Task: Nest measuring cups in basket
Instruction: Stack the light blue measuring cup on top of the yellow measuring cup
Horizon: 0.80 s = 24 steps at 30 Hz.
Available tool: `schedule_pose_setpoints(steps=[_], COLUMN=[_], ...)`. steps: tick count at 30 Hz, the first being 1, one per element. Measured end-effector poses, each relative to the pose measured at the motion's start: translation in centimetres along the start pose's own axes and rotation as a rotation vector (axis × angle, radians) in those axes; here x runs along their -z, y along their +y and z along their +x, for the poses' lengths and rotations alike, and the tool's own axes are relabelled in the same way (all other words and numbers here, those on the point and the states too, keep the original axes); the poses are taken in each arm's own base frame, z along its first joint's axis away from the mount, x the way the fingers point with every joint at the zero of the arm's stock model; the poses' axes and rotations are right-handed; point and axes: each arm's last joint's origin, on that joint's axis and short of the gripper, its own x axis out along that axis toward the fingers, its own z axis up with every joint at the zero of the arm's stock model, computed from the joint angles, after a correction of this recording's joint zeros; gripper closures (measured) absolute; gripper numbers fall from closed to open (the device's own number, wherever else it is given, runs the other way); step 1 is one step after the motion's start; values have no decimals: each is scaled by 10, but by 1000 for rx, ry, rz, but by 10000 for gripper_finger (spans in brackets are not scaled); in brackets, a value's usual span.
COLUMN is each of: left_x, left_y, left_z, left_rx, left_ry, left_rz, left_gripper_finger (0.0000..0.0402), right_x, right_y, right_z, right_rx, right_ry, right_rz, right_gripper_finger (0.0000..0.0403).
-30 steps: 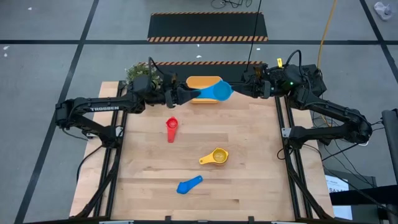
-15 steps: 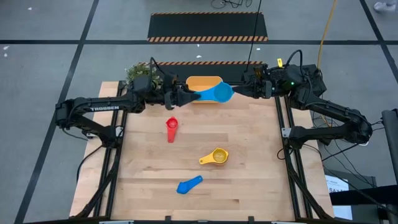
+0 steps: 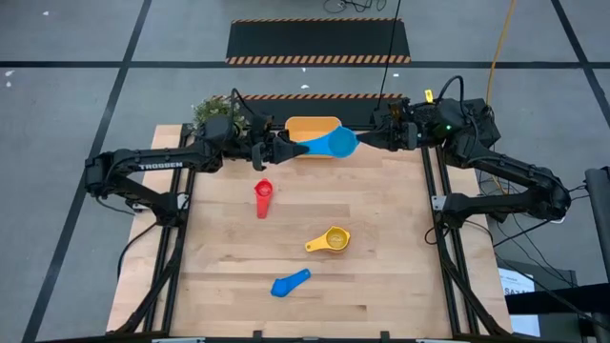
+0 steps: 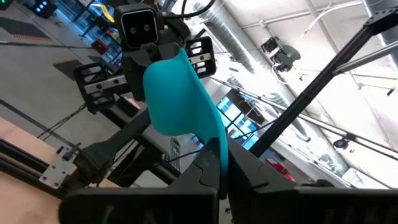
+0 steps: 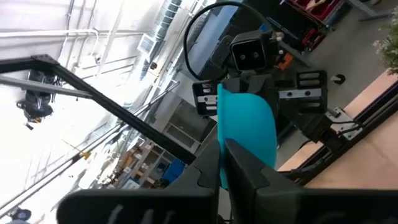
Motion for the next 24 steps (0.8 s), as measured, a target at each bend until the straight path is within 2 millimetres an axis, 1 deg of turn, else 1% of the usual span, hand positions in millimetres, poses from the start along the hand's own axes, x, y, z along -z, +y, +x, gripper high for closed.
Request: schedule_pose_setpoints(steps=[4, 8, 11, 17, 24], left_x=[-1, 3, 11, 31, 50], left_y=[0, -3, -9, -18, -27], left_z=[0, 2, 6, 13, 19], left_rx=[-6, -2, 1, -52, -139], left_ry=[-15, -9, 13, 47, 40], left_rz=[8, -2, -21, -61, -92], left_gripper_finger=[396, 396, 397, 394, 396], right_x=[0, 0, 1, 10, 26], right_y=[1, 0, 1, 9, 16], right_z=[-2, -12, -22, -44, -70], right_rx=[2, 65, 124, 208, 286], right_ry=[-4, -11, -12, 7, 79], right_rz=[30, 64, 76, 46, 9], right_gripper_finger=[375, 345, 320, 277, 249])
